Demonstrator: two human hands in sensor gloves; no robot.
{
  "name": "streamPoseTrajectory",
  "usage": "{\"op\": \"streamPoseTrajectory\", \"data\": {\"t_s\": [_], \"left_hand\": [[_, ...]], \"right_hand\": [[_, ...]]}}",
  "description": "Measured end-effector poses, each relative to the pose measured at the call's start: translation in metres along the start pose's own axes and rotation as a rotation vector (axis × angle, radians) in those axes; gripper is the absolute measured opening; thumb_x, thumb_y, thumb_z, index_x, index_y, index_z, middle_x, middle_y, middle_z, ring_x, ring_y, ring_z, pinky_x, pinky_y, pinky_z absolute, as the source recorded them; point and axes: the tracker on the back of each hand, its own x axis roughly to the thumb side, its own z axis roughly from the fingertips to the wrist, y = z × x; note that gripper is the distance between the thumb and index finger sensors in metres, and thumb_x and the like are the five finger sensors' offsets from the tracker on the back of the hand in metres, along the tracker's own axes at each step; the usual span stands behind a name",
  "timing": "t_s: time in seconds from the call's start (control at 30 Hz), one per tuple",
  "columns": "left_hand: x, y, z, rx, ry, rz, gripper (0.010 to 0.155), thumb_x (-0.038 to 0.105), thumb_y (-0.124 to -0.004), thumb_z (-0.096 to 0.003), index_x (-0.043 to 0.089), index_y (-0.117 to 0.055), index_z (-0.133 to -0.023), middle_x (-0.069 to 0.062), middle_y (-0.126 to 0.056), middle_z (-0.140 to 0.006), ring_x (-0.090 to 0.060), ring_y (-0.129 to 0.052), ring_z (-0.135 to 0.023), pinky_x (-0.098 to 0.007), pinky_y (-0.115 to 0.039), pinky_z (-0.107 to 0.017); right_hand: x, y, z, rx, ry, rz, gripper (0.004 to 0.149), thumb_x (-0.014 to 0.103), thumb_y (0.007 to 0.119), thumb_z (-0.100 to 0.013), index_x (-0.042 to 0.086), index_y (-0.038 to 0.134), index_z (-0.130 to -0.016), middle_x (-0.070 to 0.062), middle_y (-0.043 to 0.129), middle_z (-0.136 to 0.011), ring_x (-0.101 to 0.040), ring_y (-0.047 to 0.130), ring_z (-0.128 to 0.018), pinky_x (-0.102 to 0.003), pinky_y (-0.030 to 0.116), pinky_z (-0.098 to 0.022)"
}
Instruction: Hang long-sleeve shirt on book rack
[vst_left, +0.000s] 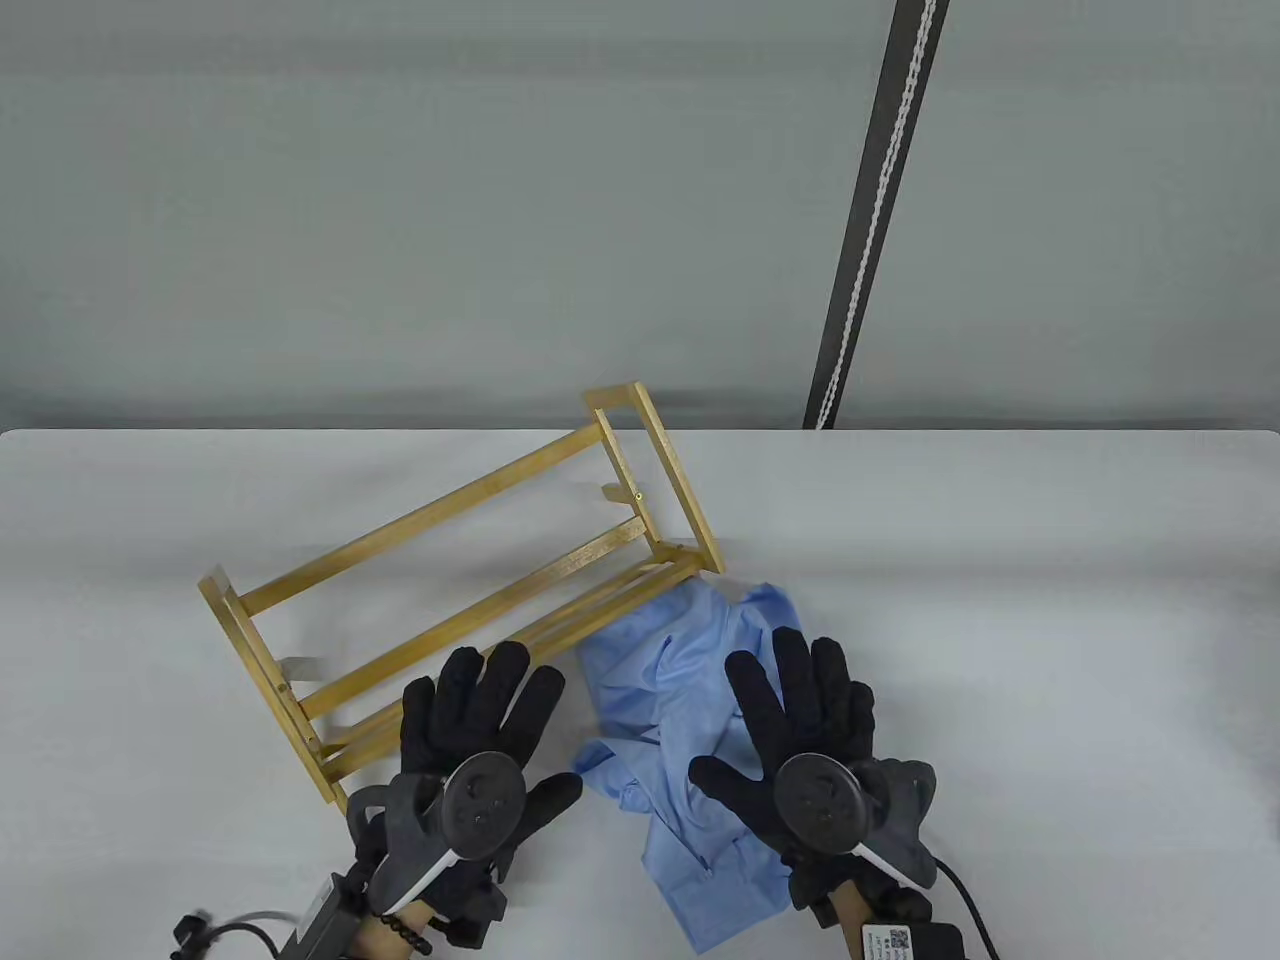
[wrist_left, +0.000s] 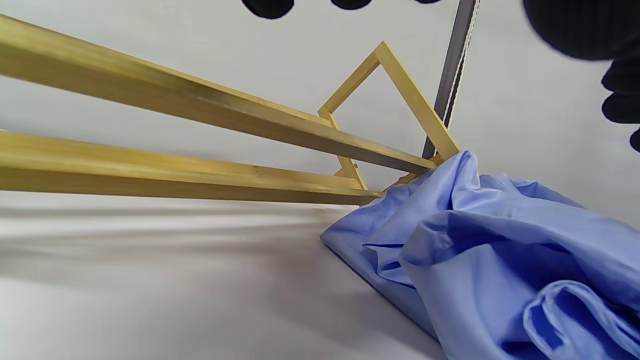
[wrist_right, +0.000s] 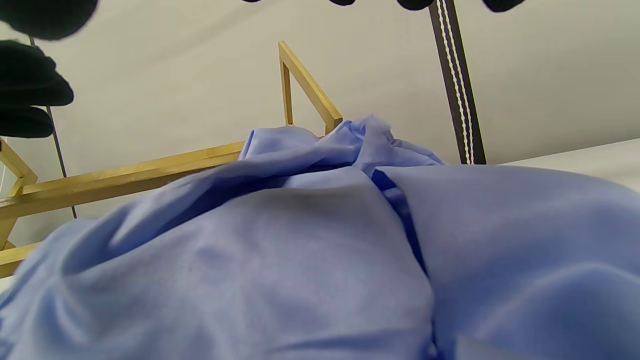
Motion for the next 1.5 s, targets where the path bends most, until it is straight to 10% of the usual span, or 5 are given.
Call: {"op": "streamPoseTrajectory", "data": {"t_s": [0.37, 0.67, 1.17, 1.5], "left_hand": [[-0.001, 0.0, 0.003, 0.008, -0.013, 0.001, 0.093, 0.081, -0.068, -0.0227, 0.062, -0.031, -0.106, 0.021, -0.029, -0.13, -0.029, -0.044, -0.123, -0.06, -0.041, -0.088], [0.002, -0.002, 0.003, -0.006, -0.031, 0.0, 0.093, 0.081, -0.068, -0.0229, 0.062, -0.031, -0.106, 0.021, -0.029, -0.13, -0.029, -0.044, -0.123, -0.061, -0.042, -0.088], [0.005, -0.005, 0.002, -0.024, -0.035, -0.006, 0.092, 0.08, -0.068, -0.0235, 0.062, -0.031, -0.106, 0.021, -0.029, -0.13, -0.029, -0.045, -0.123, -0.061, -0.042, -0.088], [0.007, -0.004, 0.002, -0.017, -0.041, -0.004, 0.092, 0.08, -0.068, -0.0237, 0.062, -0.03, -0.106, 0.021, -0.029, -0.13, -0.029, -0.045, -0.122, -0.06, -0.043, -0.088]], "right_hand": [[0.006, 0.011, -0.004, 0.069, 0.004, 0.052, 0.095, 0.079, 0.07, -0.037, 0.037, 0.029, -0.112, -0.02, 0.024, -0.121, -0.06, 0.03, -0.107, -0.081, 0.045, -0.064], [0.007, 0.083, -0.009, 0.491, 0.051, 0.251, 0.095, 0.081, 0.072, -0.035, 0.048, 0.021, -0.108, -0.019, 0.012, -0.119, -0.067, 0.035, -0.102, -0.078, 0.06, -0.061], [0.012, 0.079, -0.012, 0.428, 0.088, 0.17, 0.081, 0.065, 0.086, -0.038, 0.049, 0.042, -0.105, -0.016, 0.036, -0.12, -0.057, 0.063, -0.1, -0.065, 0.072, -0.062], [0.014, 0.074, -0.011, 0.267, 0.037, 0.149, 0.063, 0.042, 0.096, -0.04, 0.046, 0.063, -0.094, -0.011, 0.071, -0.103, -0.034, 0.098, -0.07, -0.036, 0.092, -0.037]]}}
